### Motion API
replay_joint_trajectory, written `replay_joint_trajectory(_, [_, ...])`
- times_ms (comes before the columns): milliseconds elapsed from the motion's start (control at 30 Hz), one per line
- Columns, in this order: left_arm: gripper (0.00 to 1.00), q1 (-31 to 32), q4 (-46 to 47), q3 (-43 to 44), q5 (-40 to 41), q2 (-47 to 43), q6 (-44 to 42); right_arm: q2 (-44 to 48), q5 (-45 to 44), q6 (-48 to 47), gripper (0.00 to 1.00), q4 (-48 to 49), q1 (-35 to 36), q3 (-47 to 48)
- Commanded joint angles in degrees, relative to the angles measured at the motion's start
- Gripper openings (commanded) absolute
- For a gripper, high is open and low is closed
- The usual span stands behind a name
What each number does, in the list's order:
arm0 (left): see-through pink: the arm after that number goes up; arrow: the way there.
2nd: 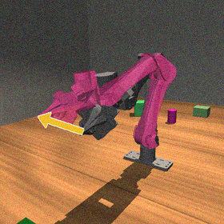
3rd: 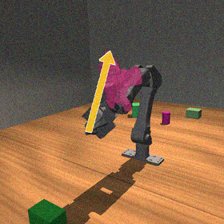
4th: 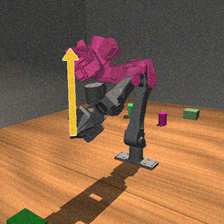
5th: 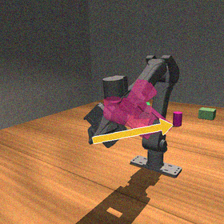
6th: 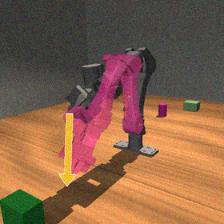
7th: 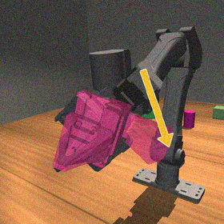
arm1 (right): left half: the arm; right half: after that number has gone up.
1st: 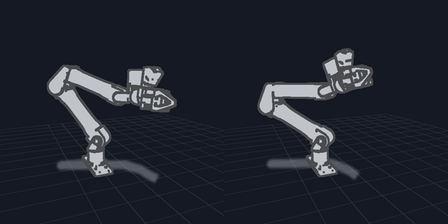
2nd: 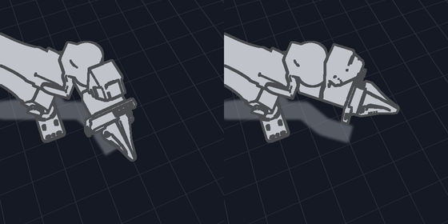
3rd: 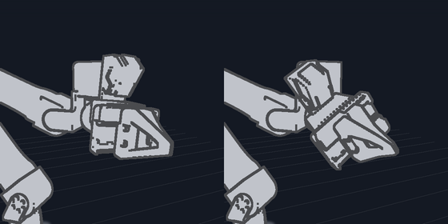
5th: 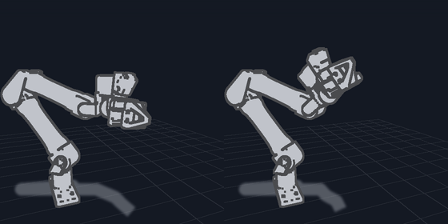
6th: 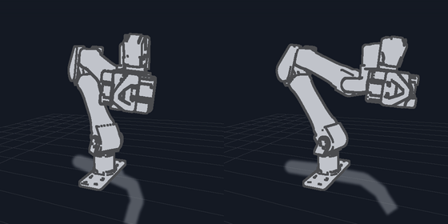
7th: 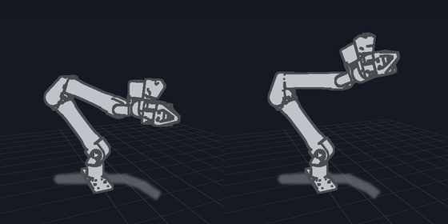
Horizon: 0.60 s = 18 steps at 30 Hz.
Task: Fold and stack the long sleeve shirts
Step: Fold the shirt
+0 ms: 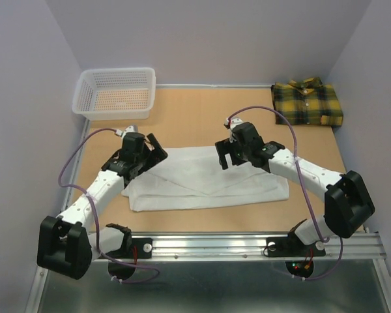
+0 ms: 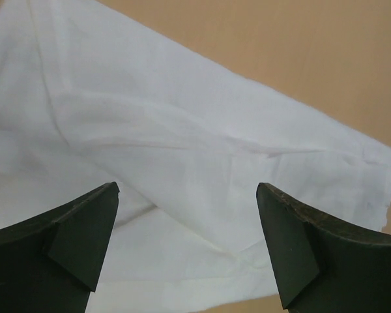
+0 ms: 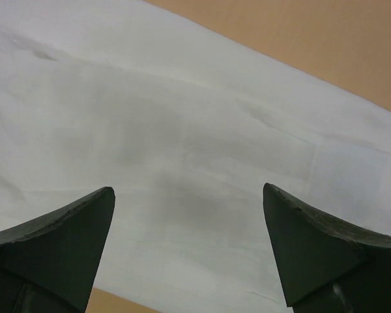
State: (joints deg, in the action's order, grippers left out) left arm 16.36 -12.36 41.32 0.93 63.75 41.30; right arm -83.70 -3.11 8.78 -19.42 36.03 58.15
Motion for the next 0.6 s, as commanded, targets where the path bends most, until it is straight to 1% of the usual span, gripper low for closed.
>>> replay_joint_trajectory(0, [0.99, 7.71, -3.02, 1.13, 2.94, 4.79, 1.15, -2.69, -9.89, -2.8, 1.0, -4.84, -0.08, 2.85])
replay_joint_trajectory(33, [0.99, 9.98, -3.02, 2.52, 3.11, 6.55, 1.24, -3.13, -9.89, -2.8, 1.0, -4.92, -0.08, 2.76])
replay_joint_trajectory(67, [0.99, 10.79, -3.02, 3.23, 3.9, 9.96, 1.33, -3.66, -9.98, -2.89, 1.0, -4.93, 0.0, 2.58])
replay_joint_trajectory(100, [0.98, 11.49, -3.02, 4.55, 4.34, 11.56, 1.33, -4.27, -9.98, -2.8, 0.99, -4.93, -0.08, 2.41])
replay_joint_trajectory(167, [0.95, 12.55, -2.59, 5.61, 5.13, 16.03, 1.07, -5.94, -10.42, -2.62, 0.97, -5.01, -0.08, 1.88])
replay_joint_trajectory(200, [0.91, 12.73, -2.06, 6.14, 5.4, 17.36, 0.72, -6.56, -10.68, -2.45, 0.95, -5.19, -0.08, 1.62])
replay_joint_trajectory(267, [0.88, 13.34, -1.0, 7.63, 6.1, 20.87, -0.07, -8.23, -11.3, -1.05, 0.94, -5.63, -0.08, 1.27])
replay_joint_trajectory(433, [0.87, 13.52, 0.41, 13.5, 7.24, 28.79, -2.89, -10.95, -9.19, 2.91, 0.9, -7.56, -0.08, -0.4])
replay_joint_trajectory(567, [0.86, 13.52, 0.84, 18.26, 9.08, 35.9, -5.7, -12.89, -6.73, 7.47, 0.9, -9.93, -0.08, -1.81])
